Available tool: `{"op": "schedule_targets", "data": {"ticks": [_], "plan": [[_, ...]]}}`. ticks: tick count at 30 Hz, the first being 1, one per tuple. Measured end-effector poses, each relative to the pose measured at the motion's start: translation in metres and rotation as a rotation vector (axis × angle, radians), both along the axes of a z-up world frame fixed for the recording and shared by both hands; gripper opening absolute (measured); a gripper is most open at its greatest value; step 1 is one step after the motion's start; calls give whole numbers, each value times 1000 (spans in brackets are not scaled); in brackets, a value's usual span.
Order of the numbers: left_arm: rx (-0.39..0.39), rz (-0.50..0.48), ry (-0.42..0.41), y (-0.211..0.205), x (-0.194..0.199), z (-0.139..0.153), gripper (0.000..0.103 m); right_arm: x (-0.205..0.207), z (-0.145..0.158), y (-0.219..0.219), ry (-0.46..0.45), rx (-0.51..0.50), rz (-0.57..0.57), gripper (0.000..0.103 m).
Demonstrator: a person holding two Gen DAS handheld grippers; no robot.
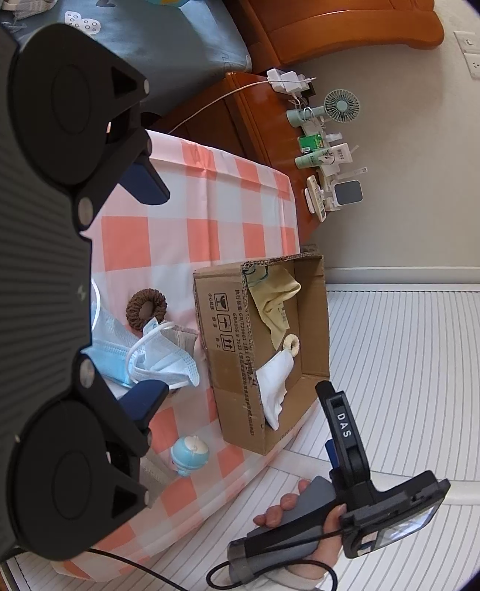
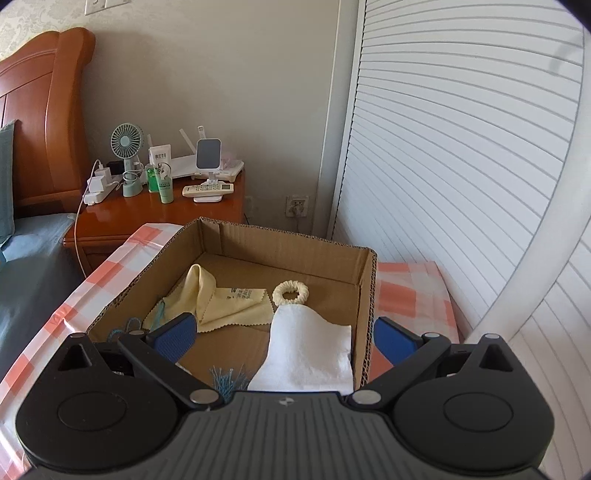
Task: Organize soft objects
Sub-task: 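Move the right gripper to the grey sachet while the left gripper returns to the blue mask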
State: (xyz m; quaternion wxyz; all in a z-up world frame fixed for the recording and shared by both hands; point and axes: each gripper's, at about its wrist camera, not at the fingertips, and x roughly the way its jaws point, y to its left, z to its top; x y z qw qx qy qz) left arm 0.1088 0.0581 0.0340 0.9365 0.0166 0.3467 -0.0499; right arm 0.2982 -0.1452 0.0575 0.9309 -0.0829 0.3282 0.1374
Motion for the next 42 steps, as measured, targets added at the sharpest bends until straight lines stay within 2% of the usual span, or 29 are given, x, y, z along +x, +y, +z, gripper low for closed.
{"op": "schedule_targets", "data": {"ticks": [9, 20, 29, 36, 42], "plan": [[9, 5, -2, 1, -9, 0, 101, -58, -11, -22, 25, 34, -38, 103], [18, -54, 46, -7, -16, -20, 101, -140, -75, -48, 79, 10, -123, 103], [5, -140, 64, -23, -13, -39, 101, -169, -109, -60, 153, 27, -113, 103], [28, -212, -15, -41, -6, -22, 101, -171, -123, -62, 166, 28, -105, 103], [10, -322, -85, -64, 10, -10, 101, -172, -124, -62, 156, 21, -91, 103]]}}
